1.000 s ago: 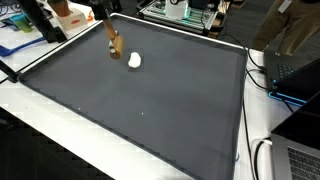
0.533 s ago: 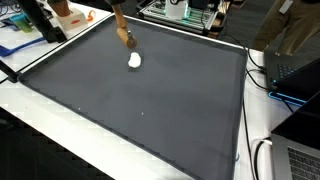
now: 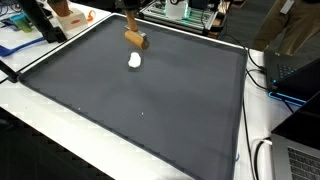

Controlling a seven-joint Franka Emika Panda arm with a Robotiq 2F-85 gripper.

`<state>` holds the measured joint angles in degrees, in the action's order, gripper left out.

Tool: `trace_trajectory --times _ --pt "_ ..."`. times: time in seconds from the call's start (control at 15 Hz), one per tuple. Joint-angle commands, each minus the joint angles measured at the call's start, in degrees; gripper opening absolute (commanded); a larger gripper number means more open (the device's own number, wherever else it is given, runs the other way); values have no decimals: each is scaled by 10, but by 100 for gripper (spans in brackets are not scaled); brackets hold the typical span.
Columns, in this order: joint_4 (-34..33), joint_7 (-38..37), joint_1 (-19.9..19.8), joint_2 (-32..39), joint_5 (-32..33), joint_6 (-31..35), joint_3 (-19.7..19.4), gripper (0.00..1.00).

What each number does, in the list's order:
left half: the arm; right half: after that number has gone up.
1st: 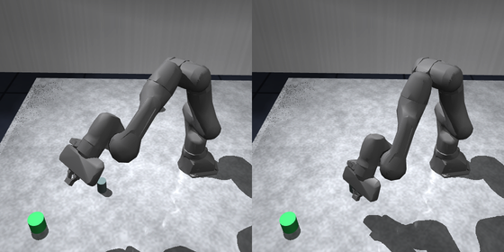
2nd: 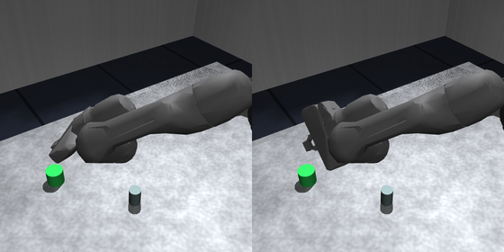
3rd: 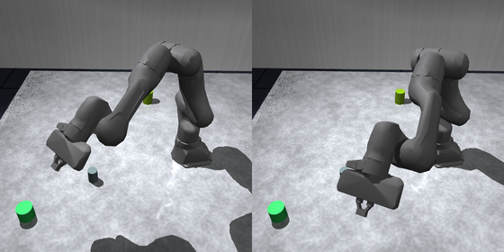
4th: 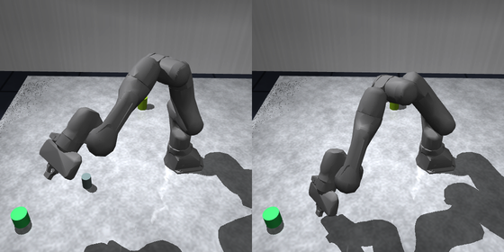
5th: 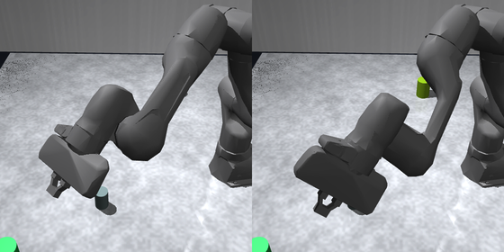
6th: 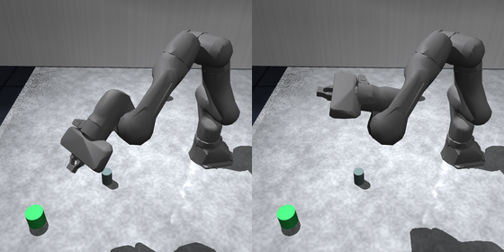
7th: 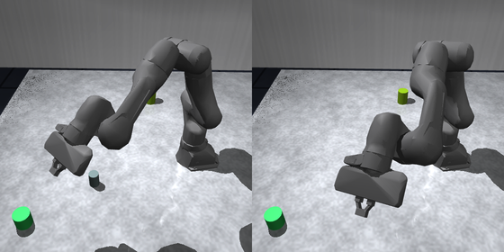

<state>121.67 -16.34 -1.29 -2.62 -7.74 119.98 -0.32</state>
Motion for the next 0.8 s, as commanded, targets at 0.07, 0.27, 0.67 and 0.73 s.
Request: trace_trajectory --times 0.07,0.27,0.67,0.73 --pt "26 81 4 -40 52 57 3 22" --pt "27 150 5 -58 88 55 1 22" --pt "12 216 11 -48 88 46 2 47" --pt "14 221 12 -49 88 47 3 47"
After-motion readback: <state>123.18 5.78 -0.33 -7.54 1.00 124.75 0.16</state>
